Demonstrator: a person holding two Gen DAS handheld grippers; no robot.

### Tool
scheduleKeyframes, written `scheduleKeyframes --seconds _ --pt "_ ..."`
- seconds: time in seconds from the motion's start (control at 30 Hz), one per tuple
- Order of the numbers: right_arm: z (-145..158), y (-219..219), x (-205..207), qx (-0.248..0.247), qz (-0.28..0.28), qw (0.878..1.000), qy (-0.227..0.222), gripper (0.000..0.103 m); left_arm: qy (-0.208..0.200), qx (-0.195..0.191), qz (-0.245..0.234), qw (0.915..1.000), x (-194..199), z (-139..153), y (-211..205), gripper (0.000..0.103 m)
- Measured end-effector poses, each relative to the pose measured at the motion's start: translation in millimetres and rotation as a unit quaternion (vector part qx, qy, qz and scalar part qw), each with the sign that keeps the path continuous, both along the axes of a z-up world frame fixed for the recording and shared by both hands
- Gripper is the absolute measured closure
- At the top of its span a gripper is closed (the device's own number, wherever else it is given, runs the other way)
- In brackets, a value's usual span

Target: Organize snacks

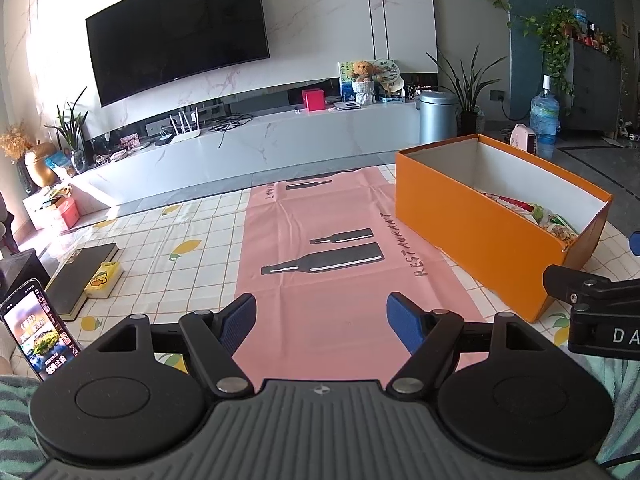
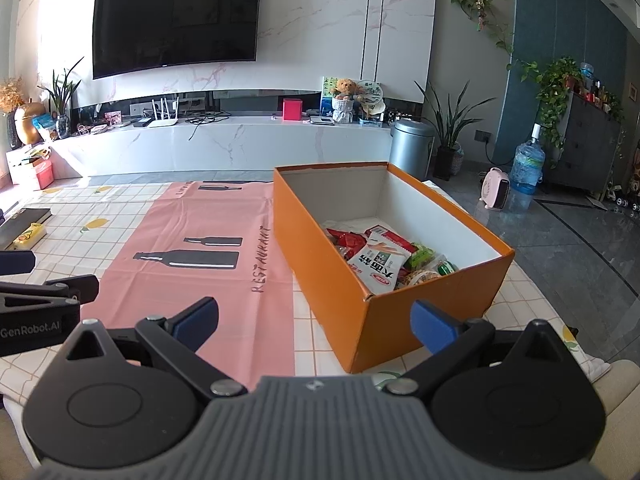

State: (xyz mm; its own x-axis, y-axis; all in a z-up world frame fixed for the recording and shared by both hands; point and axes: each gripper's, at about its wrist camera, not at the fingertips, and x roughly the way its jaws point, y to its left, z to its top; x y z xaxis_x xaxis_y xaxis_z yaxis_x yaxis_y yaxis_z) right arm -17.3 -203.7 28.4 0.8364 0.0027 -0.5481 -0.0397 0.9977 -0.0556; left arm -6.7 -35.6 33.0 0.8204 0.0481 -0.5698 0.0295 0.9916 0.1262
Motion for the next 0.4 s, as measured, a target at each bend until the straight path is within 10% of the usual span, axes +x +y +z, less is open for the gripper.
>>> scheduleKeyframes --seconds 0.4 --pt "0.5 2.0 -0.2 0.001 0.002 1.0 0.003 0.004 0.004 -0.002 -0.003 1.0 1.5 -0.8 2.3 0.016"
